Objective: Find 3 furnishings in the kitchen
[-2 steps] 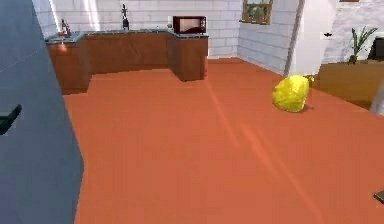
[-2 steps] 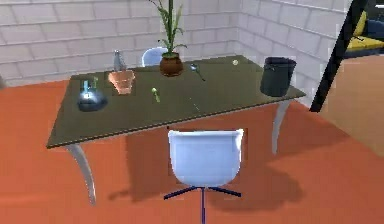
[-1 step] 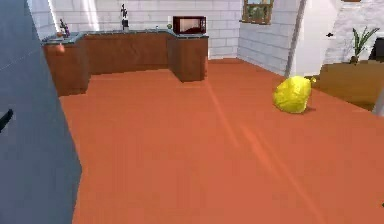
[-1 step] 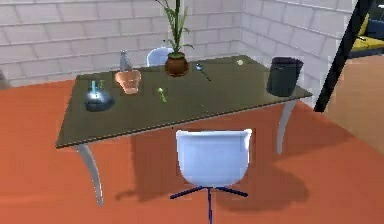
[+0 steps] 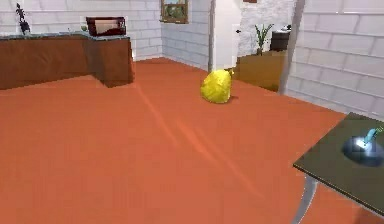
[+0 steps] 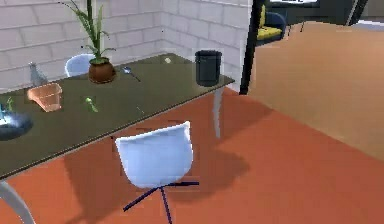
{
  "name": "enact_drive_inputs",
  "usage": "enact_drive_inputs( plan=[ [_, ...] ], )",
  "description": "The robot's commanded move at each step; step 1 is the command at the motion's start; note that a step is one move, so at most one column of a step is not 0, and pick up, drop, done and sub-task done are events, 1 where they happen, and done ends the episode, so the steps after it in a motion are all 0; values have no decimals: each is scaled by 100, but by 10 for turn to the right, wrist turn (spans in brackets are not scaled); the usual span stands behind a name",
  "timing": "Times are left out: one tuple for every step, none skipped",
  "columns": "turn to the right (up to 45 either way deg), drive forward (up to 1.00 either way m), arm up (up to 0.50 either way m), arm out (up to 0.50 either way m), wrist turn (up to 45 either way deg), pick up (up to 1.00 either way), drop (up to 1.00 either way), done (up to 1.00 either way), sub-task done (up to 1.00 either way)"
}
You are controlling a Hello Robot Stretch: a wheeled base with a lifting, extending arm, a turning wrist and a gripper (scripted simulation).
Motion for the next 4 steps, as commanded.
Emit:
enact_drive_inputs(
  plan=[
    [0, 100, 0, 0, 0, 0, 0, 0, 0],
    [150, 0, 0, 0, 0, 0, 0, 0, 0],
    [0, 15, 0, 0, 0, 0, 0, 0, 0],
    [330, 0, 0, 0, 0, 0, 0, 0, 0]
  ],
)
